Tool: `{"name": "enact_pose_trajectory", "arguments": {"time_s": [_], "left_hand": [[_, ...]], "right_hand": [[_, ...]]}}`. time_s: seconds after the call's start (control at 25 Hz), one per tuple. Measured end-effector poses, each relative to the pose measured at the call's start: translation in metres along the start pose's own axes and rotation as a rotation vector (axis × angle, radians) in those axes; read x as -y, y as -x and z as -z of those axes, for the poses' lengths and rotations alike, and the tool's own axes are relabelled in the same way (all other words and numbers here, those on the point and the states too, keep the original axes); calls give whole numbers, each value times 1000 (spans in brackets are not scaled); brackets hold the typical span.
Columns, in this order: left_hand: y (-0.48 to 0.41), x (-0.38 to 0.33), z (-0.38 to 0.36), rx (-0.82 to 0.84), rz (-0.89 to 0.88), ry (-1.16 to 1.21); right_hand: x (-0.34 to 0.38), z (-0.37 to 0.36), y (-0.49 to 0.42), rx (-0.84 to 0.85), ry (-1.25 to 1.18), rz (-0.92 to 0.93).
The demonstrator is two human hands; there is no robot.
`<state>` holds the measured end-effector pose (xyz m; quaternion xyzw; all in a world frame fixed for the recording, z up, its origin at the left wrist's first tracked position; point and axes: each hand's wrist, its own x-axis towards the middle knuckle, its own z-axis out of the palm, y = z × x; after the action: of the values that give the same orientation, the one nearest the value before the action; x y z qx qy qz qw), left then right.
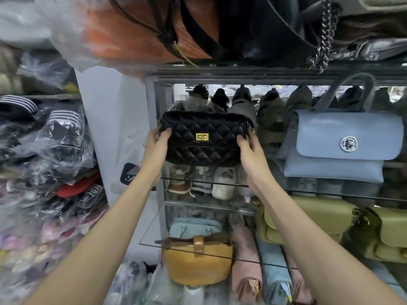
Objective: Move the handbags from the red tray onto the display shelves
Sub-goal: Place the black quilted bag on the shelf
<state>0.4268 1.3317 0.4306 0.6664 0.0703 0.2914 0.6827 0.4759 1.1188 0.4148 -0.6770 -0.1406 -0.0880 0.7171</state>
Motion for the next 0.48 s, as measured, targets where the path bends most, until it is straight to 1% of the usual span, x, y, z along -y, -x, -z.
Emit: {"name": "enact_pose_trajectory", "arguments": {"time_s": [0.12, 0.24, 0.4, 0.48], "left_hand": [[-3, 5, -2, -21, -28, -48], [-3, 8, 0, 5, -44, -50], [-1, 9, 0, -9, -63, -73], [2, 7, -1, -33, -68, -61]], "right_hand": [[-5, 3, -1, 9, 75, 29], [-6, 3, -1, -3, 120, 70], [-2, 4, 4, -30, 131, 60], [1, 3, 8, -57, 172, 57]]}}
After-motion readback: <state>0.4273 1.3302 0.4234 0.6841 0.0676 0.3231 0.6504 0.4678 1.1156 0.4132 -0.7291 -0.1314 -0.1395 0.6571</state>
